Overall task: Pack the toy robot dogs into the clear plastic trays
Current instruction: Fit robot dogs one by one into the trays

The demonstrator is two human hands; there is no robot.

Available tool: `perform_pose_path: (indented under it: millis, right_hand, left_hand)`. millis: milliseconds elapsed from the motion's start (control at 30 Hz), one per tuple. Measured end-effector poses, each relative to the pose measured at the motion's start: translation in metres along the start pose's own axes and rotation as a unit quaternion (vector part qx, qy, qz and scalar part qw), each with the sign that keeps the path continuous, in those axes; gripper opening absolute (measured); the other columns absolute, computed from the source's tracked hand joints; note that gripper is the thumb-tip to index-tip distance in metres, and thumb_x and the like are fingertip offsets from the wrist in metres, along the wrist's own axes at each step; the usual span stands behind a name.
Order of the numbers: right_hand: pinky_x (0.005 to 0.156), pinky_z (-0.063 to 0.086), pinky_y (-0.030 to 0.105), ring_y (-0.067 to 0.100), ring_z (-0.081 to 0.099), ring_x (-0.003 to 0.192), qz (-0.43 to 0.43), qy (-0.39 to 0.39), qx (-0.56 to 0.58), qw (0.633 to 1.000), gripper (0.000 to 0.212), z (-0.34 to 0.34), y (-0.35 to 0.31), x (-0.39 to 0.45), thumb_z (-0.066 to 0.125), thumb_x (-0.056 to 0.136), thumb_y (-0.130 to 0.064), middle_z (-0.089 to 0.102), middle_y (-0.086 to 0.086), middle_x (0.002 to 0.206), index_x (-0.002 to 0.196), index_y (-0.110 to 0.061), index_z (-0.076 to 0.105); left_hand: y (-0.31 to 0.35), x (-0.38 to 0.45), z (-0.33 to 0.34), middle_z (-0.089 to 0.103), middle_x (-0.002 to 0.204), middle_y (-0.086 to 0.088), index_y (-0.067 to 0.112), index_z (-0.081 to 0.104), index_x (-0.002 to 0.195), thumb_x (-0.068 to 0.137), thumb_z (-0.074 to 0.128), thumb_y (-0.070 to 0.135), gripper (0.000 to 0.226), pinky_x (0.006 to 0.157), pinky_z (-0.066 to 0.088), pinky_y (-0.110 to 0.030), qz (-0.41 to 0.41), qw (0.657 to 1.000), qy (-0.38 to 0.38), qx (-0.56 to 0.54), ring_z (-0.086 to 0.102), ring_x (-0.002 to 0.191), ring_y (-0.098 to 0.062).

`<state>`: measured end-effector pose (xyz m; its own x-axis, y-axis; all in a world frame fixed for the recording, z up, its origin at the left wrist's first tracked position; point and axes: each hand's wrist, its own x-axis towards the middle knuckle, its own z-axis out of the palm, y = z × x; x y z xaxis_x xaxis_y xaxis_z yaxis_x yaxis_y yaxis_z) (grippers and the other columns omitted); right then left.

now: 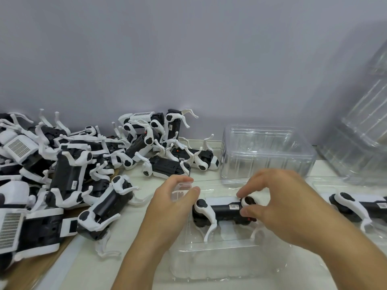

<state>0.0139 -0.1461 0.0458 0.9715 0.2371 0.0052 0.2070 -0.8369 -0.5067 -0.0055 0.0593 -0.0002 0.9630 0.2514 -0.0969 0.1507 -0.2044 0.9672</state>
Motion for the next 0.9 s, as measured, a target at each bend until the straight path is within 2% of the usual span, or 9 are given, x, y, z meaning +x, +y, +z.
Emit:
perform_pose_path:
  millis: [67,100,200,300,400,467,600,700,900]
  right_hand:
    - [0.063,0.036,0.012,0.000,0.052,0.087,0.000,0.012,-0.009,1.000,0.012,0.003,-0.001,0.001,0.077,0.082,-0.037,0.052,-0.023,0.103,0.089,-0.044,0.070]
    - [0.059,0.034,0.009,-0.002,0.051,0.083,0.000,0.015,-0.010,1.000,0.011,0.004,-0.001,0.001,0.077,0.083,-0.036,0.051,-0.023,0.099,0.089,-0.043,0.071]
    - [0.055,0.036,0.007,-0.011,0.051,0.082,-0.002,0.017,0.014,1.000,0.010,0.004,0.001,0.000,0.077,0.082,-0.036,0.051,-0.027,0.094,0.085,-0.042,0.071]
    - [0.063,0.036,-0.001,-0.027,0.043,0.087,-0.011,0.027,0.057,0.998,0.008,0.001,0.002,0.000,0.077,0.082,-0.039,0.056,-0.029,0.089,0.083,-0.043,0.069]
    - [0.066,0.032,0.005,-0.015,0.046,0.091,-0.010,0.053,0.058,0.997,0.010,-0.002,0.005,0.002,0.076,0.083,-0.037,0.059,-0.025,0.090,0.077,-0.042,0.069]
    - [0.066,0.032,0.008,-0.009,0.047,0.089,-0.004,0.061,0.050,0.997,0.013,-0.002,0.008,0.004,0.077,0.081,-0.038,0.058,-0.021,0.089,0.071,-0.040,0.069]
    - [0.066,0.033,0.014,-0.003,0.048,0.091,0.032,0.046,0.086,0.995,0.013,0.001,0.013,0.004,0.077,0.077,-0.046,0.056,-0.017,0.093,0.069,-0.041,0.068]
    - [0.066,0.034,0.016,-0.002,0.049,0.091,0.047,0.043,0.111,0.992,0.013,0.003,0.013,0.006,0.081,0.073,-0.047,0.055,-0.017,0.094,0.067,-0.044,0.070]
    - [0.065,0.034,0.017,0.001,0.050,0.083,0.053,0.068,0.149,0.985,0.017,0.006,0.014,0.007,0.086,0.071,-0.037,0.058,-0.011,0.091,0.060,-0.037,0.073]
  left_hand:
    - [0.000,-0.001,-0.002,0.059,0.122,0.024,0.045,0.063,0.105,0.078,0.073,0.053,0.030,0.090,0.039,-0.025,-0.005,1.000,-0.017,0.016,0.051,0.118,0.004]
    - [0.000,-0.002,-0.002,0.057,0.124,0.025,0.046,0.061,0.107,0.076,0.074,0.055,0.034,0.087,0.039,-0.023,-0.006,0.999,-0.023,0.026,0.050,0.118,0.005]
    - [0.003,-0.003,-0.003,0.055,0.126,0.024,0.045,0.058,0.110,0.081,0.075,0.044,0.034,0.078,0.037,-0.012,0.009,0.998,-0.031,0.056,0.049,0.116,0.007]
    - [0.006,-0.004,-0.004,0.059,0.120,0.023,0.043,0.062,0.107,0.080,0.078,0.034,0.032,0.085,0.038,-0.014,0.060,0.995,-0.007,0.080,0.049,0.118,0.008]
    - [0.010,-0.004,-0.007,0.064,0.114,0.025,0.037,0.074,0.086,0.081,0.079,0.021,0.018,0.094,0.039,-0.016,0.118,0.990,-0.005,0.073,0.052,0.112,0.016]
    - [0.010,-0.004,-0.009,0.062,0.120,0.028,0.037,0.076,0.076,0.081,0.079,0.022,0.016,0.098,0.037,-0.023,0.122,0.988,-0.034,0.084,0.049,0.115,0.018]
    - [0.005,-0.003,-0.010,0.046,0.136,0.032,0.043,0.075,0.083,0.079,0.079,0.035,0.010,0.107,0.031,-0.031,0.065,0.993,-0.057,0.076,0.040,0.128,0.013]
    - [0.003,-0.002,-0.009,0.048,0.138,0.026,0.038,0.076,0.081,0.079,0.078,0.033,0.005,0.109,0.026,-0.029,0.027,0.996,-0.071,0.038,0.040,0.133,0.003]
    - [-0.001,-0.002,-0.008,0.055,0.123,0.023,0.034,0.074,0.077,0.083,0.077,0.032,0.007,0.107,0.033,-0.034,0.020,0.996,-0.069,0.050,0.049,0.127,-0.008]
